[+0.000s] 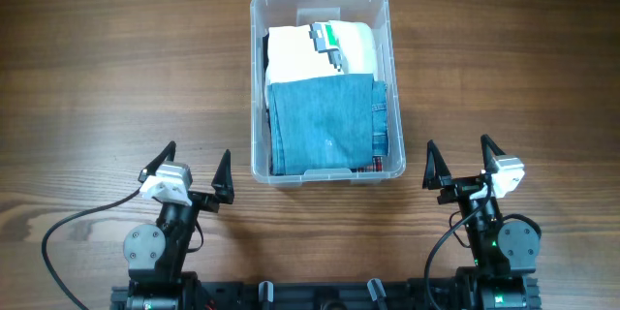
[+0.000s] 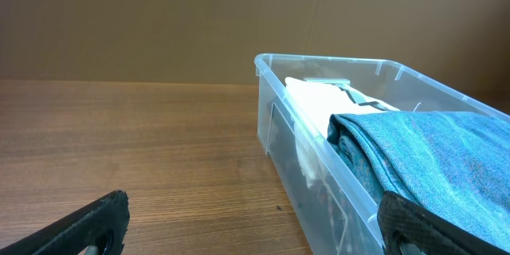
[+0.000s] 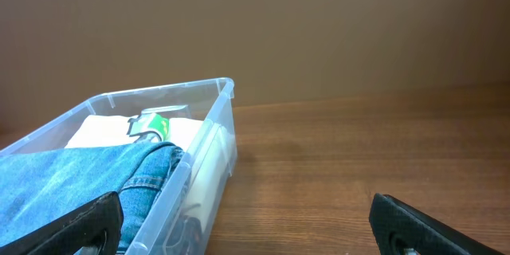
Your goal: Pack container
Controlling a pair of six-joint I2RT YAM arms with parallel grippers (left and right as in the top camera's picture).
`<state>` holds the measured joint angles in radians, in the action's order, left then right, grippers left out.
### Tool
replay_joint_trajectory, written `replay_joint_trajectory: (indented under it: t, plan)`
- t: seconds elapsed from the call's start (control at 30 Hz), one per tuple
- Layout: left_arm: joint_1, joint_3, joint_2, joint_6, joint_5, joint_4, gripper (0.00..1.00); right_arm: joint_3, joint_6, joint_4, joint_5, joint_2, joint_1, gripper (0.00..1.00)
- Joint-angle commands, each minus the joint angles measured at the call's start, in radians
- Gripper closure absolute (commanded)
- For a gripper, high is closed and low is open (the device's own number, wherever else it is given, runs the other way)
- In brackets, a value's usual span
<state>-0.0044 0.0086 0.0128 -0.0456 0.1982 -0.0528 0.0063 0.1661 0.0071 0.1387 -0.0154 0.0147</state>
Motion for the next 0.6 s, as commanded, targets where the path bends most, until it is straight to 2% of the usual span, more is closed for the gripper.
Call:
replay_joint_trajectory:
  t: [0.0, 0.57]
  plan:
    - [0.007, -0.003, -0.010, 0.015, -0.013, -0.007, 0.00, -0.001, -0.006, 0.004, 0.019, 0.008, 0.005, 0.00]
    - [0.007, -0.003, -0.010, 0.015, -0.013, -0.007, 0.00, -0.001, -0.006, 0.004, 0.019, 0.008, 0.005, 0.00]
